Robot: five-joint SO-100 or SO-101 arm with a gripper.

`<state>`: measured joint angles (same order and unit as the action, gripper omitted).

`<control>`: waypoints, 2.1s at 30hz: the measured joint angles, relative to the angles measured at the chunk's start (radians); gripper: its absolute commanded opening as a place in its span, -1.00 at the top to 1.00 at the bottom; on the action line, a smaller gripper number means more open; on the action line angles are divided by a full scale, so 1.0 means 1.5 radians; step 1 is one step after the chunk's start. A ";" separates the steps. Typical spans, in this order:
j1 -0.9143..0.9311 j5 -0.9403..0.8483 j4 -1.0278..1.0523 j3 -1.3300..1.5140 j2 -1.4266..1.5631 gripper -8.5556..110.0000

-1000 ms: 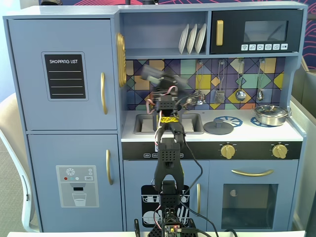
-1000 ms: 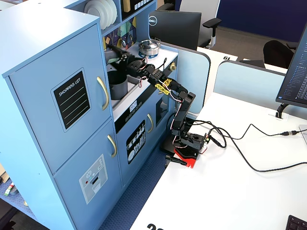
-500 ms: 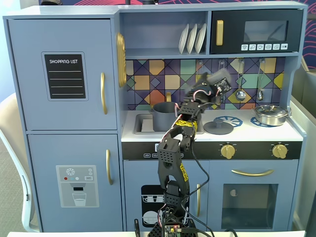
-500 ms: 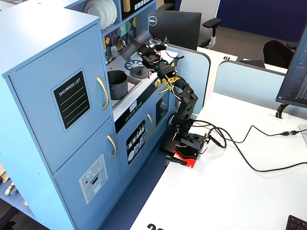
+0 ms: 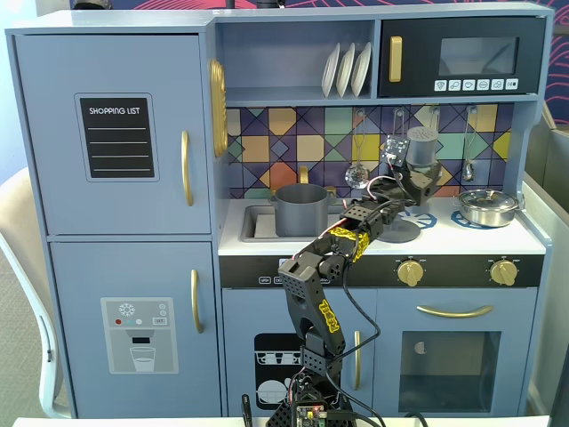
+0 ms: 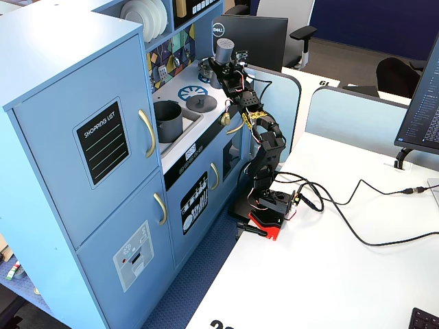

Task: Put salt in the gray recipient

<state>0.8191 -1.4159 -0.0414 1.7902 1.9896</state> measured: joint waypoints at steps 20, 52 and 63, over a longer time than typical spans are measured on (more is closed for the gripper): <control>0.056 -0.063 0.041 -0.107 -0.195 0.86; 0.047 -0.014 0.014 -0.135 -0.265 0.86; 0.044 -0.024 0.010 -0.128 -0.264 0.21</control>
<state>0.8851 -1.4511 -0.0261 1.5984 1.5938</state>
